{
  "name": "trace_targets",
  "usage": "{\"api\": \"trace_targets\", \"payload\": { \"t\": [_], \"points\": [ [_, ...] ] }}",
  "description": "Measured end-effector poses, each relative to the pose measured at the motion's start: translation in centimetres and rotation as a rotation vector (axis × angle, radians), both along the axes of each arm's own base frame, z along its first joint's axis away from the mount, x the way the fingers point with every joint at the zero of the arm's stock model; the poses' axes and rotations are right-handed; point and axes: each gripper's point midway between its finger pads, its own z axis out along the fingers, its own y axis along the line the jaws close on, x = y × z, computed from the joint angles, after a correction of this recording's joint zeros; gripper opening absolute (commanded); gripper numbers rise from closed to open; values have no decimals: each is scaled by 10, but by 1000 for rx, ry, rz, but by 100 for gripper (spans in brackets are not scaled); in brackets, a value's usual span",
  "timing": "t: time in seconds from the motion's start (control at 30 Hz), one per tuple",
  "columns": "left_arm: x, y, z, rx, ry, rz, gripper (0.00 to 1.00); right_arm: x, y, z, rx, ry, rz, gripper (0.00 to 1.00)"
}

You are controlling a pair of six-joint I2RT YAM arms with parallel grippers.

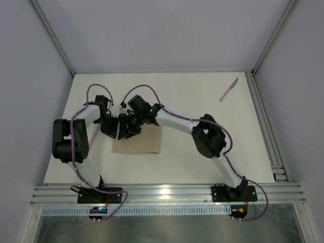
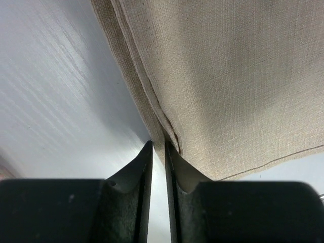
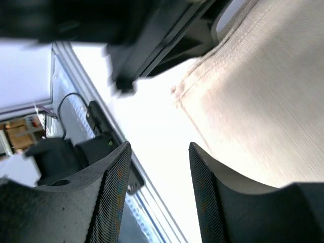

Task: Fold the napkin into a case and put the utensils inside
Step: Fold the rectangle-folded napkin at the center of the board, then pick up the square-folded napkin from the center of the board.

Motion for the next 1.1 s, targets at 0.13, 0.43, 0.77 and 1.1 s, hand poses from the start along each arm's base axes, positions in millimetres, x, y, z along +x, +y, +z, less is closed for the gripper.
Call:
{"api": "trace_targets", "payload": {
  "t": [0.13,0.43,0.77,1.1],
  "points": [
    [0,5,4,17,-10,-5,23,23,-49,58,38,-107,-39,47],
    [-1,10,24,38,-58,-17,32,190,-220,76,-18,-243,-485,42],
    [-9,10,24,37,-27,-18,39,199,-215,-52,-112,18,-445,49],
    [-11,10,24,38,-17,-18,39,191,-205,-55,-80,51,-424,31]
  ]
}}
